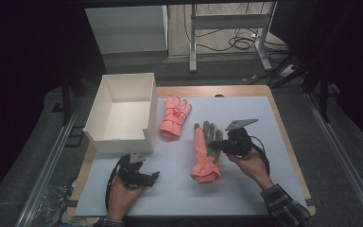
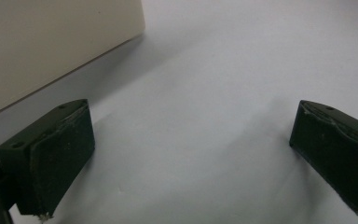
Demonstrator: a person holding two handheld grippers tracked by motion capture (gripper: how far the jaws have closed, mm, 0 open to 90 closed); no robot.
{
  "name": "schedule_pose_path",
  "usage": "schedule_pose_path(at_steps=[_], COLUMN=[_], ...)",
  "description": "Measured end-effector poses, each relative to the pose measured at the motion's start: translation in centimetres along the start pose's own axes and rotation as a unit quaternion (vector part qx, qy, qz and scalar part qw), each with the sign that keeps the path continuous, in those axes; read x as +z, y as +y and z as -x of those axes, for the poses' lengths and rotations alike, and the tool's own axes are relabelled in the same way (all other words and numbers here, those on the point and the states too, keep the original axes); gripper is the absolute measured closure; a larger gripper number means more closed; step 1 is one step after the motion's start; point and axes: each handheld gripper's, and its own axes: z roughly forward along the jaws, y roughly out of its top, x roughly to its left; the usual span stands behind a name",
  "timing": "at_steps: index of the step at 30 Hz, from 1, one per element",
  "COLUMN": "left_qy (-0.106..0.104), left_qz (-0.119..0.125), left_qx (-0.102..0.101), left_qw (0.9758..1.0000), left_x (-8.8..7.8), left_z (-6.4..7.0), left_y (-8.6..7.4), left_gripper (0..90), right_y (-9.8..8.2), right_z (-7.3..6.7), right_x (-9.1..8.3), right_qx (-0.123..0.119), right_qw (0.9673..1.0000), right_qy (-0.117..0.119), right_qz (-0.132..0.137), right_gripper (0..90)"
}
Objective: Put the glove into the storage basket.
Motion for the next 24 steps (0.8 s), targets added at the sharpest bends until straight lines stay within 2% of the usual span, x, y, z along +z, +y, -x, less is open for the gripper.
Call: schedule_pose_path(at_steps=[3,4,8,10,13,16,24], left_qy=[0.0,0.0,0.0,0.0,0.0,0.0,0.0], left_qz=[0.0,0.0,0.0,0.0,0.0,0.0,0.0], left_qx=[0.0,0.0,0.0,0.0,0.0,0.0,0.0], left_qw=[1.0,1.0,1.0,1.0,1.0,1.0,1.0], left_x=[0.0,0.0,0.0,0.0,0.0,0.0,0.0], left_z=[0.0,0.0,0.0,0.0,0.0,0.0,0.0], left_y=[0.0,0.0,0.0,0.0,0.0,0.0,0.0], left_gripper=[0.0,0.1,0.1,0.0,0.0,0.0,0.0], right_y=[-0.9,-1.4,-2.1,-2.5,-2.7,-1.9,0.6], right_z=[-0.5,-0.5,-0.2,0.1,0.4,0.6,1.2], right_x=[0.8,1.5,2.5,2.9,2.8,2.0,2.3], right_qx=[-0.008,-0.015,-0.016,-0.02,-0.02,-0.022,-0.019], right_qw=[0.9999,0.9997,0.9995,0.9993,0.9993,0.9993,0.9991], right_qy=[0.014,0.013,0.006,-0.007,-0.01,-0.023,-0.037], right_qz=[-0.006,-0.015,-0.027,-0.032,-0.031,-0.017,-0.005], right_gripper=[88.3,88.3,86.5,80.3,70.6,58.5,51.2])
